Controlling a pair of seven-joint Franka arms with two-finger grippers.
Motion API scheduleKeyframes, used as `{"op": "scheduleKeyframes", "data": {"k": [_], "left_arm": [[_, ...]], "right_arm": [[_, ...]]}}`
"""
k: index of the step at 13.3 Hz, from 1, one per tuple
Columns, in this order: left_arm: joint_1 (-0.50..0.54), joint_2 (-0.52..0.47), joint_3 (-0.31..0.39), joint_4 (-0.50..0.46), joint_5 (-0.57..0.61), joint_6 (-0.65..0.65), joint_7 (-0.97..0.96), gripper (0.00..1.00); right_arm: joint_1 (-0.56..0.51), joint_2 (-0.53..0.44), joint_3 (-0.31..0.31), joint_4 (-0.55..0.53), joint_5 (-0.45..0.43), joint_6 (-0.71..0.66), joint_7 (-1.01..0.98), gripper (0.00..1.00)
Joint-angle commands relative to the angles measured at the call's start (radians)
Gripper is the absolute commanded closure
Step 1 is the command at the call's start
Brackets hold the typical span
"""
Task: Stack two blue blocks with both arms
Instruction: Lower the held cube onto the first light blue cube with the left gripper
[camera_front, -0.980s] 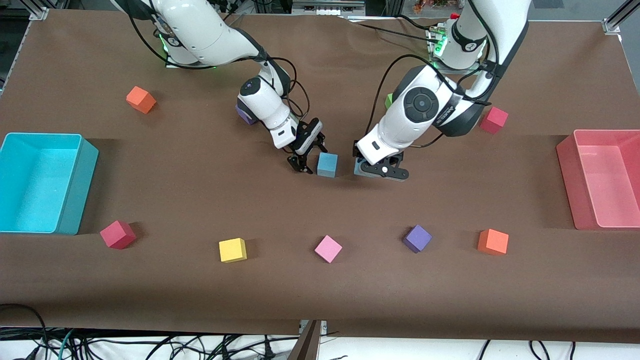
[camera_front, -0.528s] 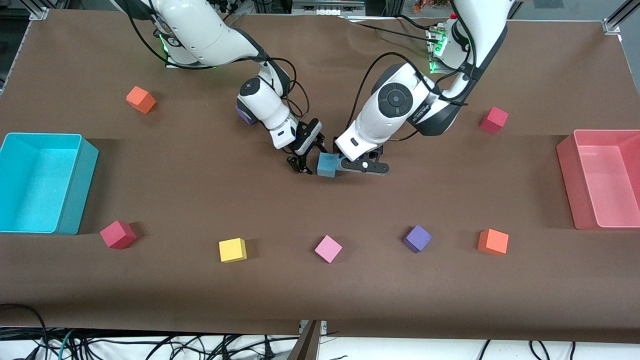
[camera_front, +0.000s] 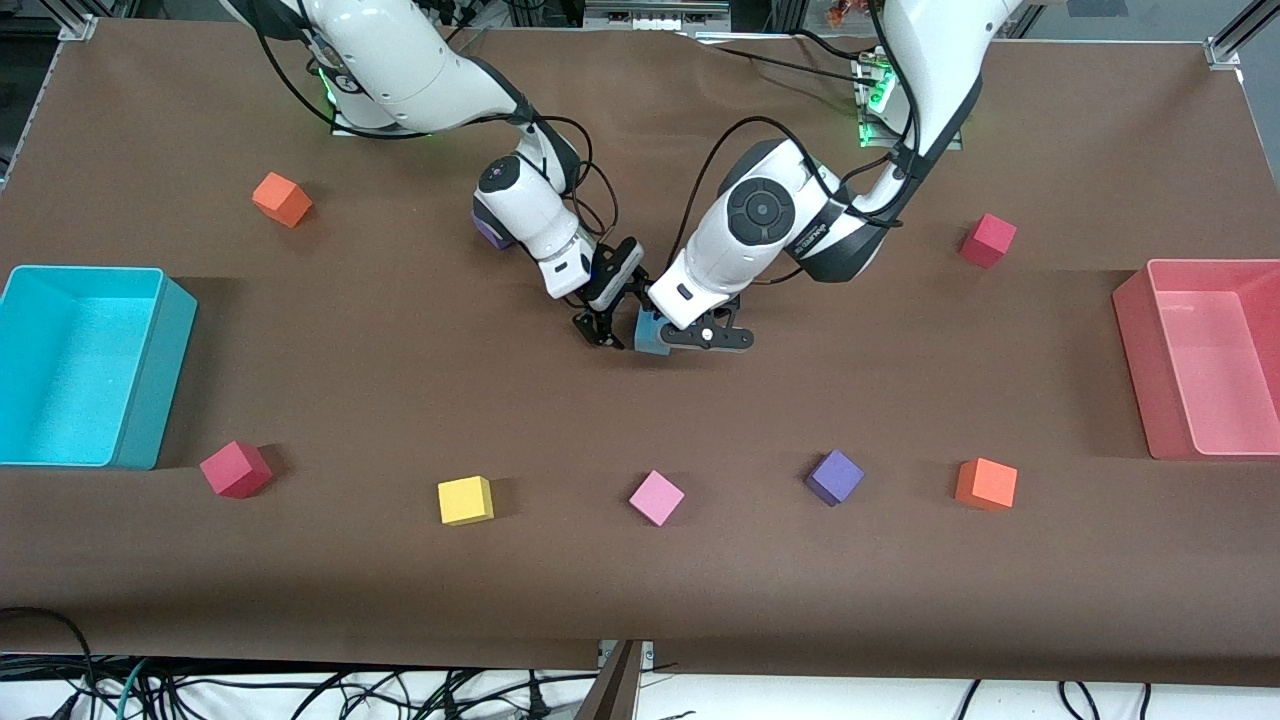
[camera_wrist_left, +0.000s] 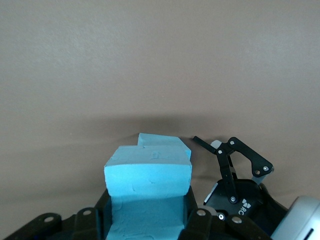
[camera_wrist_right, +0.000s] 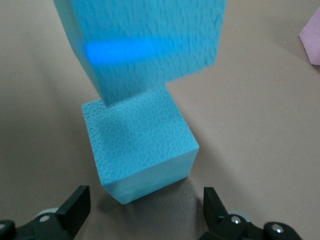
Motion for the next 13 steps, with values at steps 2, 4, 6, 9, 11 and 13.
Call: {"op": "scheduleKeyframes", "data": {"k": [2,4,6,9,11,13], "left_arm": [[-0.036,0.027,0.010,0.031,-0.004,0.004,-0.031,0.85],[-0.036,0.028,0.010,0.029,-0.004,0.022,-0.043,0.84],[-0.036,0.033,0.010,0.028,-0.004,0.022,-0.041,0.83],[-0.043,0.042,0.011,0.028,-0.003,0.023,-0.041,0.82],[-0.049,0.044,0.013,0.028,-0.003,0.023,-0.041,0.80],[-0.051,0.042,0.011,0.025,-0.003,0.023,-0.041,0.80]], "right_arm": [[-0.009,0.007,0.007,-0.008,-0.002,0.016,-0.020,0.00],[-0.012,0.007,0.007,-0.011,-0.002,0.016,-0.019,0.00],[-0.012,0.006,0.007,-0.014,-0.002,0.016,-0.020,0.00],[-0.012,0.006,0.005,-0.017,-0.002,0.016,-0.020,0.00],[-0.012,0.006,0.005,-0.017,-0.002,0.016,-0.020,0.00],[-0.014,0.006,0.005,-0.022,-0.002,0.016,-0.020,0.00]]}}
